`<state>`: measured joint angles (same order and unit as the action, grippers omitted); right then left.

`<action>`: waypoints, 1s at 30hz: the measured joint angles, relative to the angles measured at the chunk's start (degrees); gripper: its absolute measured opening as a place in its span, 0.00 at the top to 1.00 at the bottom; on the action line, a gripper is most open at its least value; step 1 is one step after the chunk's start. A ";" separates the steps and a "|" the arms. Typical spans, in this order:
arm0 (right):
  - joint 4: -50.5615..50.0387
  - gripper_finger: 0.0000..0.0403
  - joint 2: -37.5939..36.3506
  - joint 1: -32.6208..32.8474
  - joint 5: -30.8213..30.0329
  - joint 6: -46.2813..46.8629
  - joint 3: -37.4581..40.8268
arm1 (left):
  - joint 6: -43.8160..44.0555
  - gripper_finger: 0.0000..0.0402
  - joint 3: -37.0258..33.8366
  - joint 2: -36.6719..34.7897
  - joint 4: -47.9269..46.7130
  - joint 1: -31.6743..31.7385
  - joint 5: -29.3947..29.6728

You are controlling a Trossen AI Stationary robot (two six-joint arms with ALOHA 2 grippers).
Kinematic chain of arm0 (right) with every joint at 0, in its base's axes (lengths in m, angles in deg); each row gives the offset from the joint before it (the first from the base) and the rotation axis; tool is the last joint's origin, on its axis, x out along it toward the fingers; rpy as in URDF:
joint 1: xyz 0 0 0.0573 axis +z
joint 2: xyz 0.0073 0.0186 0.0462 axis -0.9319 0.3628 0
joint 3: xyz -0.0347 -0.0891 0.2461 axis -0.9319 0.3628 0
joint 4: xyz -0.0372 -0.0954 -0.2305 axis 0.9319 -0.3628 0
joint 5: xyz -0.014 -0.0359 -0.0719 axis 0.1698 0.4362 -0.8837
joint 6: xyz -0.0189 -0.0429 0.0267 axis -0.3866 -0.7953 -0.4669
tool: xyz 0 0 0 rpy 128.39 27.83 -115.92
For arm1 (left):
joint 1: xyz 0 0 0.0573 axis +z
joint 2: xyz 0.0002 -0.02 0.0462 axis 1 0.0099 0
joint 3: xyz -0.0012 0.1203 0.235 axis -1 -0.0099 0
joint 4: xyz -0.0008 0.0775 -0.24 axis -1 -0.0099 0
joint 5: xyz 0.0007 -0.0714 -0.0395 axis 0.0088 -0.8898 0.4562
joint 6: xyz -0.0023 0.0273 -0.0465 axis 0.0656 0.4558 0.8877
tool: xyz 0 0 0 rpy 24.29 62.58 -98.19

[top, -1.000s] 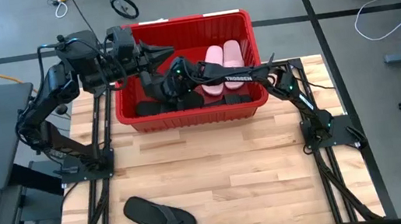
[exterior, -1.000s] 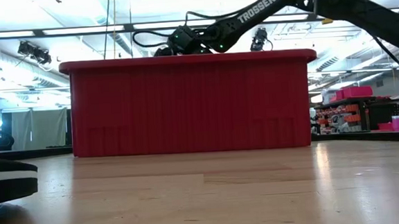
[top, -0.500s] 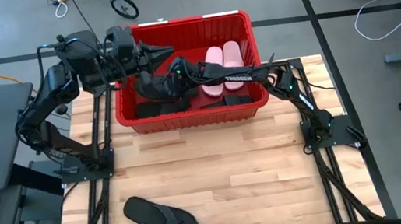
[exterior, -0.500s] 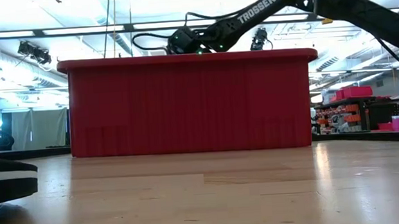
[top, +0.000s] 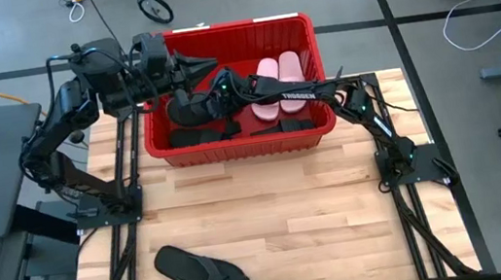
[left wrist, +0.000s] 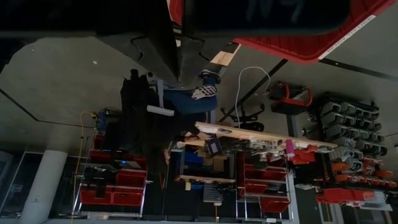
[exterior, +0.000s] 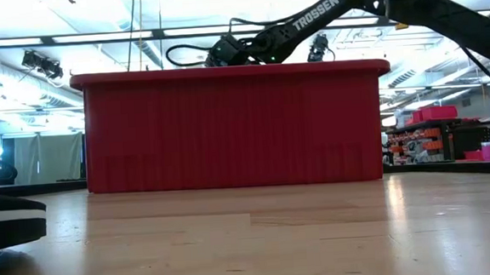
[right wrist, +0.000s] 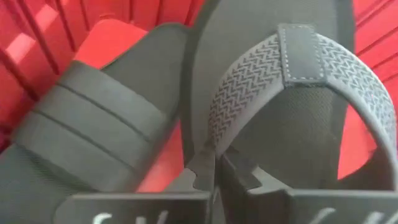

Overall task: Pick and place slides into bin
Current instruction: Put the right slipper into the red bin

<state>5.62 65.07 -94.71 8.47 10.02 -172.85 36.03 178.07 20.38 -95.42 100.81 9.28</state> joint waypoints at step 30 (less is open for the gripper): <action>-2.94 0.65 0.00 -0.26 -5.81 8.49 0.02 | 1.05 0.98 0.00 0.00 -1.45 0.02 0.00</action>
<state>2.68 65.07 -94.97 2.66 18.51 -172.83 37.07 178.07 20.38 -96.87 100.83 9.28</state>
